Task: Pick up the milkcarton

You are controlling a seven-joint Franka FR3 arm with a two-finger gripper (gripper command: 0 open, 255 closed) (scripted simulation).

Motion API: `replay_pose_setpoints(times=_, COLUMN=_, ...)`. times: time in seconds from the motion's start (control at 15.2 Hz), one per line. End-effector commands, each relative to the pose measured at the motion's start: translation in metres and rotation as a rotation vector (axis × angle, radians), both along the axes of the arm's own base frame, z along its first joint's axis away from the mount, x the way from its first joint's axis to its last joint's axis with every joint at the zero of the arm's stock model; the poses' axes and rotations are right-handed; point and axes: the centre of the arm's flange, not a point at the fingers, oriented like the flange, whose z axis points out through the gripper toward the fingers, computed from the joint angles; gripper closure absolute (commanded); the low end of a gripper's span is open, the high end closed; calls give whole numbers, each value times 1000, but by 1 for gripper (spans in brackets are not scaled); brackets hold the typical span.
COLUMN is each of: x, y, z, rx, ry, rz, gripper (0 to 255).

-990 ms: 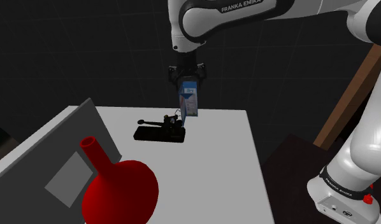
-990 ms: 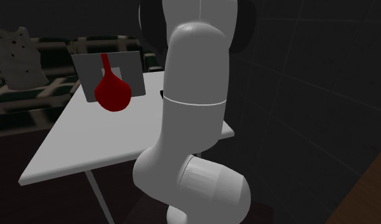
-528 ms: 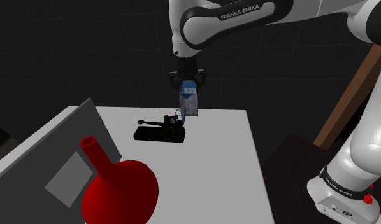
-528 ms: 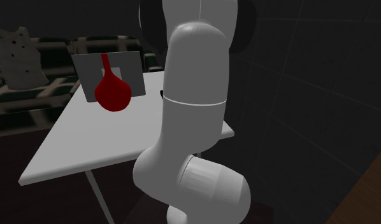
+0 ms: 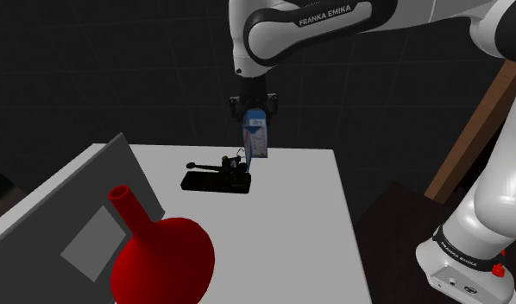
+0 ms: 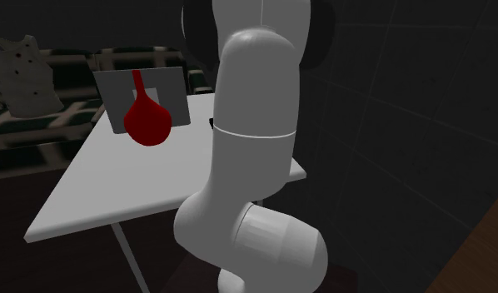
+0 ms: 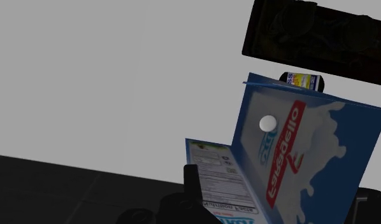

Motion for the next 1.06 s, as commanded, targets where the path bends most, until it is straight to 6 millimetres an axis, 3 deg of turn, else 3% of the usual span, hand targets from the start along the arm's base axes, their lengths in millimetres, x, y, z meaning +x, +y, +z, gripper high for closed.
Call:
replay_pose_setpoints(times=0.0, x=0, y=0, z=8, rx=0, ry=0, rz=0, gripper=255)
replay_pose_setpoints(times=0.86, x=0, y=0, z=77, rx=0, ry=0, rz=0, gripper=255)
replay_pose_setpoints(times=0.99, x=0, y=0, z=77, rx=0, ry=0, rz=0, gripper=255)
